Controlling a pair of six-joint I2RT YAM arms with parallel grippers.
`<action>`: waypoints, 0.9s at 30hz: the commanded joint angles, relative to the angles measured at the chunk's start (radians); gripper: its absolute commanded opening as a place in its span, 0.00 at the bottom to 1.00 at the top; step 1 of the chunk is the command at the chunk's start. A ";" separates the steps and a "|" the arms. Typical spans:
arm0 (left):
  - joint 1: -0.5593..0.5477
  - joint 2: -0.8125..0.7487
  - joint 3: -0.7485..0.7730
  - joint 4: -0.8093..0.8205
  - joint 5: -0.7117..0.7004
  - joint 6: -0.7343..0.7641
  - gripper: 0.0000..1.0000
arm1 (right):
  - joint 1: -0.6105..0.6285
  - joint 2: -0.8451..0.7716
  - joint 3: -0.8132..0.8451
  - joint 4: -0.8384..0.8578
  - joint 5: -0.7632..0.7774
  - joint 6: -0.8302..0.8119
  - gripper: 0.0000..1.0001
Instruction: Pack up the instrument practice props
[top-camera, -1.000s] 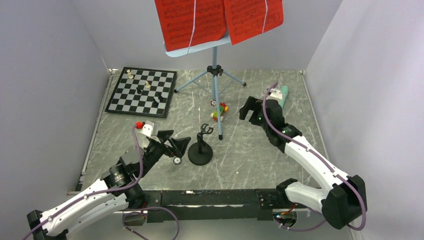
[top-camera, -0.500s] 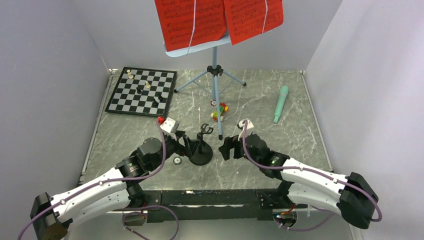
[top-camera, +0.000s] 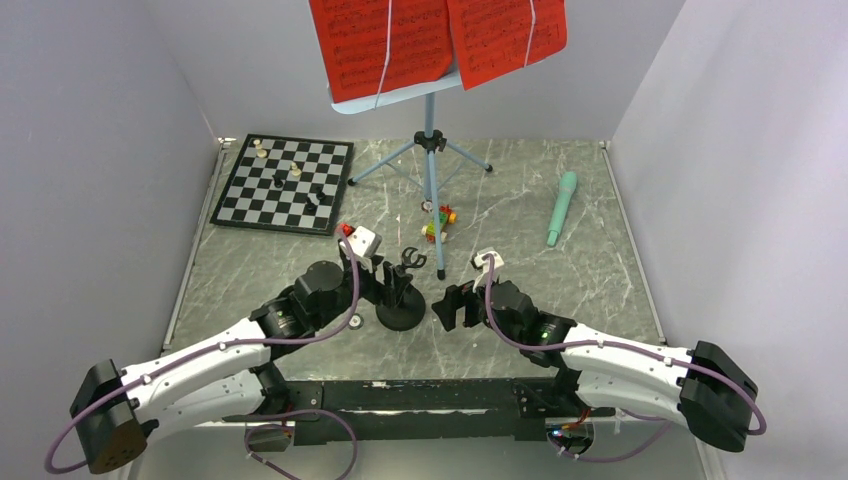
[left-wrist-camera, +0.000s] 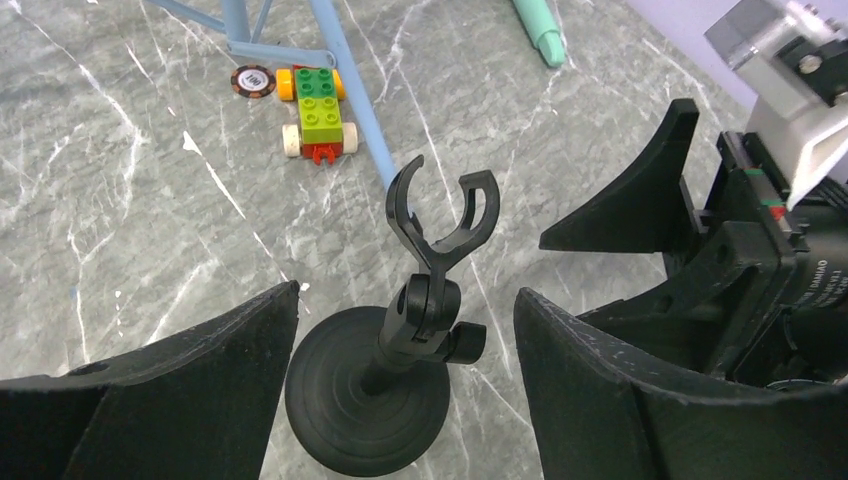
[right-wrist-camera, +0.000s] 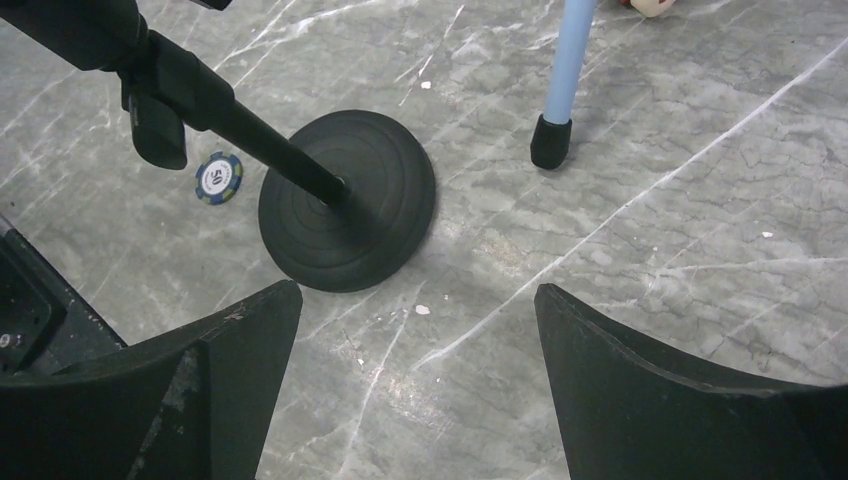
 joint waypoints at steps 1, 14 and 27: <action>0.003 0.022 0.029 0.046 0.019 0.025 0.84 | 0.009 -0.013 -0.008 0.060 0.024 0.008 0.92; 0.002 -0.090 -0.155 0.084 0.148 0.016 0.88 | 0.010 -0.111 0.008 -0.019 0.085 -0.041 0.94; -0.011 0.060 -0.390 0.635 0.109 0.078 0.74 | 0.010 -0.210 0.022 -0.092 0.090 -0.062 0.95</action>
